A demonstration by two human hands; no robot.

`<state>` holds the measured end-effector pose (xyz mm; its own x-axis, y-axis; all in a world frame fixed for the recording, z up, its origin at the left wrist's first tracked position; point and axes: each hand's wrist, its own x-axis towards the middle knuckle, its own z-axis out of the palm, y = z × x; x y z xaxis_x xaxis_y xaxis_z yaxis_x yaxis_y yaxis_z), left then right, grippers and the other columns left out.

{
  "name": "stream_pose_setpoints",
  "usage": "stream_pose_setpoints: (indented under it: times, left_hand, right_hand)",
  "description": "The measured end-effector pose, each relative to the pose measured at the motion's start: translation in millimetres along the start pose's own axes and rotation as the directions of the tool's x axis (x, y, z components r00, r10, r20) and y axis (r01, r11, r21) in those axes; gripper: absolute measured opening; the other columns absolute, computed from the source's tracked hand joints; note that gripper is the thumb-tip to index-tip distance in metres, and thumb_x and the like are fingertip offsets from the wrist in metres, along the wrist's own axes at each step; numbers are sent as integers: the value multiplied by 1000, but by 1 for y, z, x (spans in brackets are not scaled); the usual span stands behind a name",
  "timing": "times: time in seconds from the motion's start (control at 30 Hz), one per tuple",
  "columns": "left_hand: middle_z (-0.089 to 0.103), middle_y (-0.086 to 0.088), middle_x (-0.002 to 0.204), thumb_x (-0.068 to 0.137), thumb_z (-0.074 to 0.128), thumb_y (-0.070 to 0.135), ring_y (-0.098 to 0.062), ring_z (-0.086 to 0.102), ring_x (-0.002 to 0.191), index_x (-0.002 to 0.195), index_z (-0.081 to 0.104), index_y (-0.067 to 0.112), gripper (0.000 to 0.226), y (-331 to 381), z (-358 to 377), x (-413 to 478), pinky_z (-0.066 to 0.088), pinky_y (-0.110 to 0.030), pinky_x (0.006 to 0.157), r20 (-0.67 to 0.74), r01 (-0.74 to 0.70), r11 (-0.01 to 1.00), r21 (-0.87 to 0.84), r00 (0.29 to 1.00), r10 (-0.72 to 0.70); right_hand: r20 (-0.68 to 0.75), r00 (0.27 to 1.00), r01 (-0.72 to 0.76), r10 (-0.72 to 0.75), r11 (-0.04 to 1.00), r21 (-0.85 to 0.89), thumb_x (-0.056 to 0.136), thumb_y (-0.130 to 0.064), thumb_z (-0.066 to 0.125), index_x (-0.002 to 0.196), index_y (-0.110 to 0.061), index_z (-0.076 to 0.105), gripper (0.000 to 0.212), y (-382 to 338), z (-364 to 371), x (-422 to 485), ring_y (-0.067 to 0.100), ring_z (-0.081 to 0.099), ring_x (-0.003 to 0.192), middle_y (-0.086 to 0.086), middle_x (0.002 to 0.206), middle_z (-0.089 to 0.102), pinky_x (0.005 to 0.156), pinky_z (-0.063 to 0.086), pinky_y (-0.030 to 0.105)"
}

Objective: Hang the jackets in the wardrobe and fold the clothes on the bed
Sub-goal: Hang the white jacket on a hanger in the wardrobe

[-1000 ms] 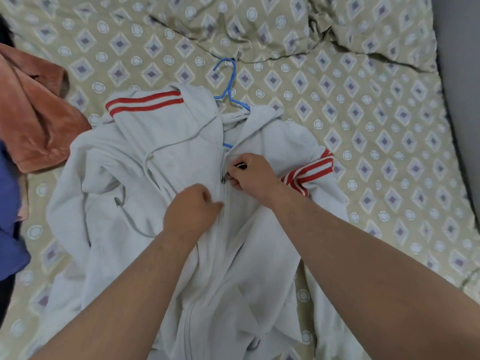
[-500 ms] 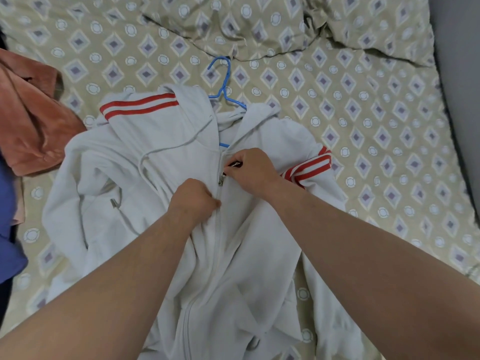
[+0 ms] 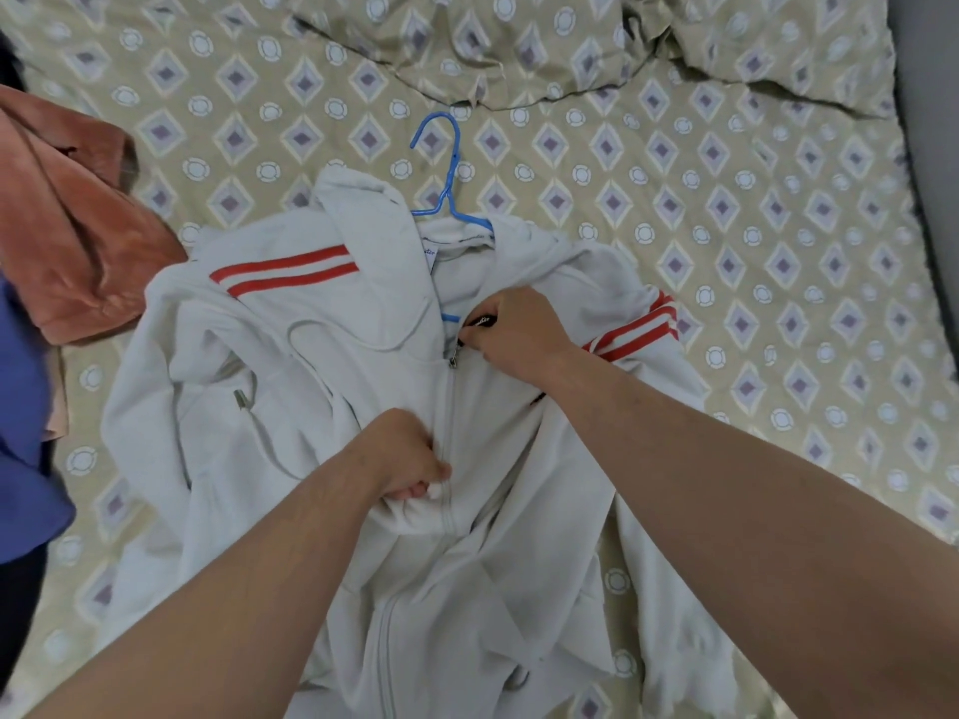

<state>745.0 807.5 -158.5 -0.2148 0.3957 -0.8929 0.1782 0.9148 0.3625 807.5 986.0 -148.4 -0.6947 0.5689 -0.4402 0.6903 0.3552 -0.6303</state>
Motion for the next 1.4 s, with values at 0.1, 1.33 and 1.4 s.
stream_pose_setpoints:
  times: [0.1,1.33,1.4]
  left_hand:
    - [59,-5,48,82,77,23,-14,53,41,57,61,7,33,-5,2,-4,48,-21,46,-12,-31,997,-73,999,30]
    - [61,-2,92,75,79,23,-13,53,74,85,55,25,26,54,-165,5,36,-29,60,-302,-267,908,324,880,367]
    - [57,1,84,75,80,18,-12,51,71,88,56,22,27,52,-159,-9,36,-29,58,-334,-339,916,214,856,395]
  right_hand:
    - [-23,999,-18,22,988,152,85,-19,73,74,-27,71,14,-2,1,-9,3,61,69,-17,69,63,67,48,18]
    - [325,943,28,70,957,-288,75,-41,79,74,-26,56,28,-18,-78,12,12,55,70,-9,75,58,57,38,24]
    - [288,954,-73,78,997,-28,81,-52,72,82,-26,61,28,-30,-81,0,11,56,75,-10,81,60,63,38,25]
